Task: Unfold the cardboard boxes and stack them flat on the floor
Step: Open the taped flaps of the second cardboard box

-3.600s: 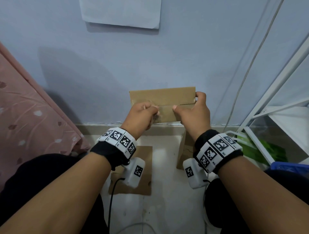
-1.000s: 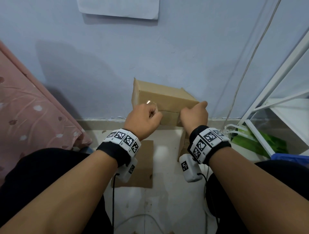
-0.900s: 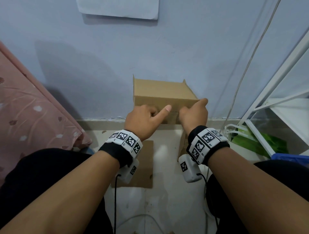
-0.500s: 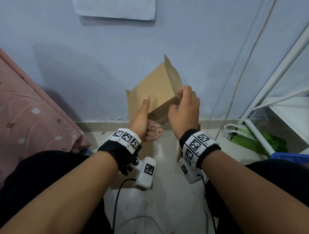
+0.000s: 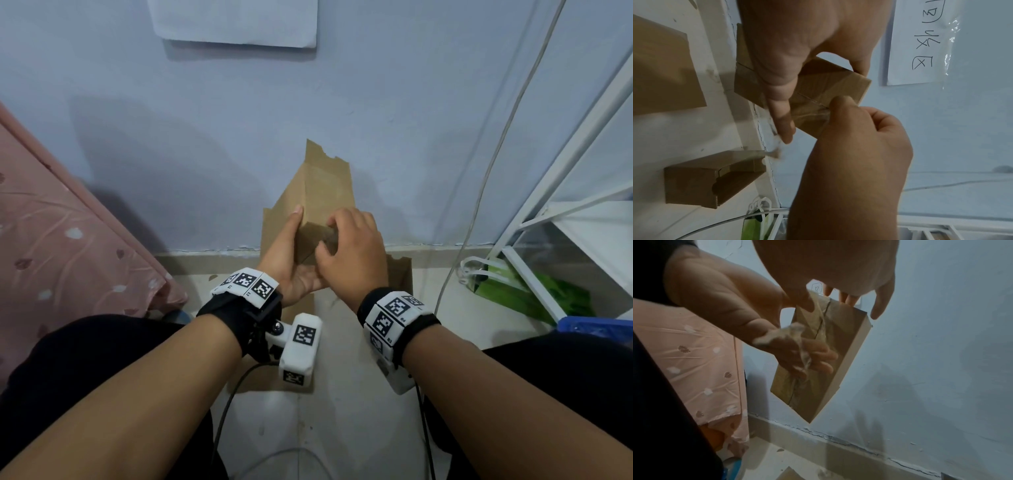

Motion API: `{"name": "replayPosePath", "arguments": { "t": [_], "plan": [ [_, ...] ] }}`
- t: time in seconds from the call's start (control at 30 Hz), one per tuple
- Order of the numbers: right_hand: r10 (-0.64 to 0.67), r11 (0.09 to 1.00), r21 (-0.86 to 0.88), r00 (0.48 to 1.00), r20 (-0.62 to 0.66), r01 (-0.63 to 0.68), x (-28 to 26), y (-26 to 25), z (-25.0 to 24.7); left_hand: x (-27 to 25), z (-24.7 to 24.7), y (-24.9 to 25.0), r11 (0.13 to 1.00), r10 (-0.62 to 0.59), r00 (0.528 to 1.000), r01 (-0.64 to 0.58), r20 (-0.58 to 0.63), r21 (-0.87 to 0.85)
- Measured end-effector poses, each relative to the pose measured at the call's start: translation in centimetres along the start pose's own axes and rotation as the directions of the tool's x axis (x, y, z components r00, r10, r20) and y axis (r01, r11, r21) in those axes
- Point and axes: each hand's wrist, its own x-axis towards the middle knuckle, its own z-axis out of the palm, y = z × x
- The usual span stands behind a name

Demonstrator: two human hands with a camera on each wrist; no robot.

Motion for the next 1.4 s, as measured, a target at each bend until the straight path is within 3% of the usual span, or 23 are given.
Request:
{"name": "replayPosePath", "arguments": {
  "t": [0.27,0.53,0.7,0.83,1.03,1.23,1.4],
  "plan": [
    [-0.025,0.998,0.056,1.000,-0.006,0.026,0.3,0.4,-0.4,0.3,0.0,-0.2,0.999,-0.030,1.000,0.030,-0.005,0.028],
    [0.054,0.992,0.120,0.995,-0.081,-0.044,0.4,0.5,0.3,0.1,0.2,-0.2,0.995,0.102,0.995,-0.102,-0.002,0.001],
    [0.171,0.975,0.156,0.981,-0.091,-0.156,0.3,0.5,0.5,0.5,0.0,0.0,0.977,0.209,0.977,-0.211,-0.049,-0.040],
    [0.141,0.979,0.160,0.988,-0.064,-0.129,0.2,0.2,0.4,0.7,-0.2,0.1,0.965,0.249,0.965,-0.254,-0.086,-0.056],
    [0.106,0.981,0.170,0.990,-0.089,-0.089,0.3,-0.2,0.4,0.7,-0.2,0.2,0.957,0.282,0.958,-0.285,-0.047,-0.061],
    [0.221,0.952,0.253,0.960,-0.172,-0.174,0.7,-0.1,0.6,0.8,0.0,0.0,0.949,0.315,0.944,-0.317,-0.097,-0.002],
    [0.350,0.908,0.325,0.906,-0.238,-0.266,1.4,-0.3,0.6,0.7,0.4,0.0,0.940,0.336,0.933,-0.340,-0.131,-0.006]
  ]
}}
